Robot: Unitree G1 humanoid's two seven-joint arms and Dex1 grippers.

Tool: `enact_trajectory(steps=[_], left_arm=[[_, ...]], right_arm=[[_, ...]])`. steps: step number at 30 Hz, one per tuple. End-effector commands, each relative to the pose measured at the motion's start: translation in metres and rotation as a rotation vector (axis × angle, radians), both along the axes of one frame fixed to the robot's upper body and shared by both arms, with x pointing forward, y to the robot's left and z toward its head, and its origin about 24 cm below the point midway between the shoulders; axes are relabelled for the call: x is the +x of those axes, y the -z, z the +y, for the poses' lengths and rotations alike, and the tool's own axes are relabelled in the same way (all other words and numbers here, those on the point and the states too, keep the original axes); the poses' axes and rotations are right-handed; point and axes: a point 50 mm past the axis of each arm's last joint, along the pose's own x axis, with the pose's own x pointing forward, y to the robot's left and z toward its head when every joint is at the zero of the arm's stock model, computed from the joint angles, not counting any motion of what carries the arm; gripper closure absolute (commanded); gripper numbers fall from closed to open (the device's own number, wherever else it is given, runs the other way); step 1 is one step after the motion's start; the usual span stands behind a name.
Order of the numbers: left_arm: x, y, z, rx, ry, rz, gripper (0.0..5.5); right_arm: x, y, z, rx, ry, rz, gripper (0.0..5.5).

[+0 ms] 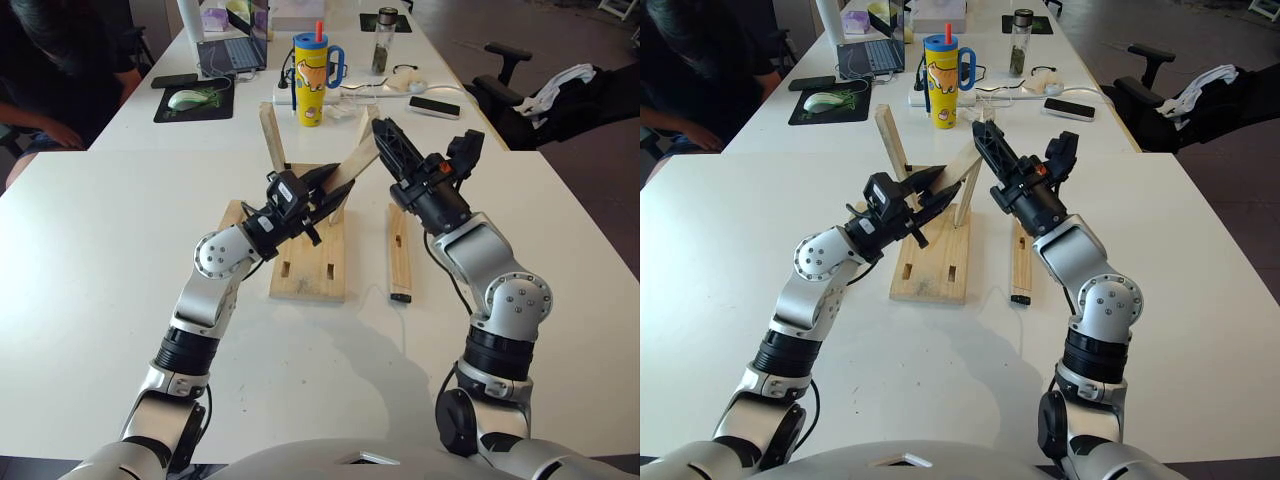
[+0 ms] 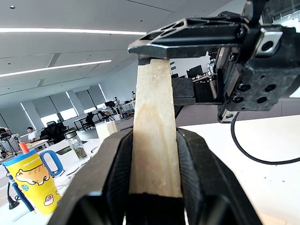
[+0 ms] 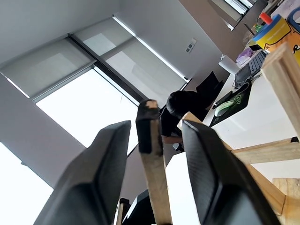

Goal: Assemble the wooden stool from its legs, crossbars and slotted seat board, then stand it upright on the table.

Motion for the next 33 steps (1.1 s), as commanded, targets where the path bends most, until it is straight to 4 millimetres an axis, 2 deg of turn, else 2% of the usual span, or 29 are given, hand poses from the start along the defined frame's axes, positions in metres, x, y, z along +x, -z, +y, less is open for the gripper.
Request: enact_trajectory(steps=[1, 7, 12, 13, 16, 19, 23, 28, 33], left_arm=[[-0.002, 0.002, 0.0, 0.014, 0.0, 0.003, 4.19], [0.0, 0.004, 0.003, 0.026, -0.028, 0.009, 4.19], [0.002, 0.007, 0.003, 0.007, -0.051, 0.032, 4.19], [0.001, 0.007, 0.004, -0.013, -0.044, 0.038, 3.82], [0.006, 0.004, 0.016, -0.115, -0.108, 0.071, 3.43], [0.016, -0.002, 0.041, -0.262, -0.234, 0.119, 3.0], [0.019, -0.004, 0.05, -0.331, -0.272, 0.146, 2.43], [0.016, 0.0, 0.042, -0.318, -0.251, 0.151, 1.63], [0.017, 0.001, 0.039, -0.345, -0.251, 0.172, 0.97]], right_arm=[[-0.001, 0.003, -0.001, -0.022, 0.008, 0.017, 4.18], [0.0, 0.004, -0.003, -0.027, 0.023, 0.025, 5.03], [0.002, 0.009, -0.007, -0.046, 0.063, 0.045, 5.05], [0.004, 0.012, -0.01, -0.081, 0.093, 0.056, 5.05], [0.009, 0.03, -0.023, -0.23, 0.232, 0.103, 5.05], [0.013, 0.053, -0.052, -0.281, 0.454, 0.197, 5.05], [0.009, 0.073, -0.076, -0.327, 0.66, 0.247, 5.05], [0.003, 0.088, -0.078, -0.361, 0.786, 0.265, 5.05], [0.002, 0.096, -0.077, -0.304, 0.835, 0.287, 5.05]])
